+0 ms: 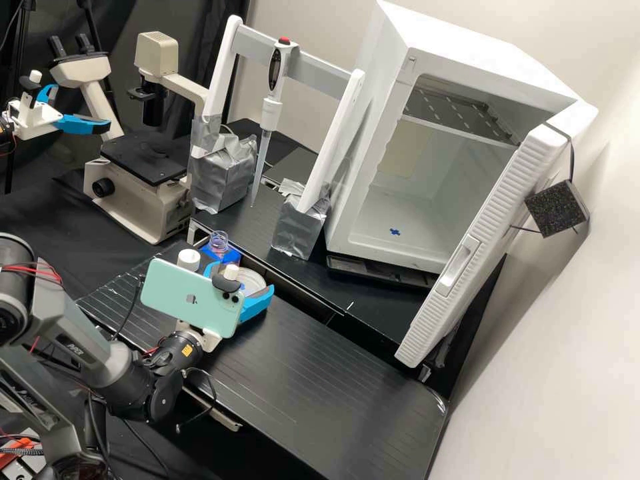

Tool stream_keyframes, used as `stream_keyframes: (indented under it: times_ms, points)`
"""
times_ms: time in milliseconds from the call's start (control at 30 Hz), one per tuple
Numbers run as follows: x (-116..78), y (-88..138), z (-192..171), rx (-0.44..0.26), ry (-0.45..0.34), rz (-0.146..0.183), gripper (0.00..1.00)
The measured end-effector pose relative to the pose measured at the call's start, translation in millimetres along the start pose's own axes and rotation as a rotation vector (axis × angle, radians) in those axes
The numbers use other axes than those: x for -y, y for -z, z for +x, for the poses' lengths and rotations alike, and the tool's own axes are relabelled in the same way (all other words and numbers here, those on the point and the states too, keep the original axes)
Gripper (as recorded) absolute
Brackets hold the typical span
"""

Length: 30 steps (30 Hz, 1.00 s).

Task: Close the lid

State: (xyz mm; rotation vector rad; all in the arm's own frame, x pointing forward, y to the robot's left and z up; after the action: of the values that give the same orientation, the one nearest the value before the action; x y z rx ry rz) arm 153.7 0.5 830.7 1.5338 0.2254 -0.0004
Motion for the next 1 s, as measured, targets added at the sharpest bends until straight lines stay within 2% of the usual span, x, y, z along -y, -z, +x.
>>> stream_keyframes:
  times_ms: [267, 533, 667, 767, 833, 933, 1000]
  points:
    - [-0.3, -0.7, -0.2, 0.004, -0.002, 0.001, 1.00]
    - [-7.7, 7.1, -9.5, -0.003, -0.046, -0.010, 1.00]
    - [-9.1, 18.1, -13.4, -0.041, -0.061, -0.029, 1.00]
    - [-10.3, 25.2, -16.1, -0.064, -0.079, -0.071, 1.00]
    - [-9.7, 29.9, -16.4, -0.088, -0.082, -0.083, 1.00]
    - [-9.1, 37.7, -13.7, -0.144, -0.099, -0.050, 1.00]
    - [-7.1, 42.6, -9.1, -0.189, -0.102, 0.002, 1.00]
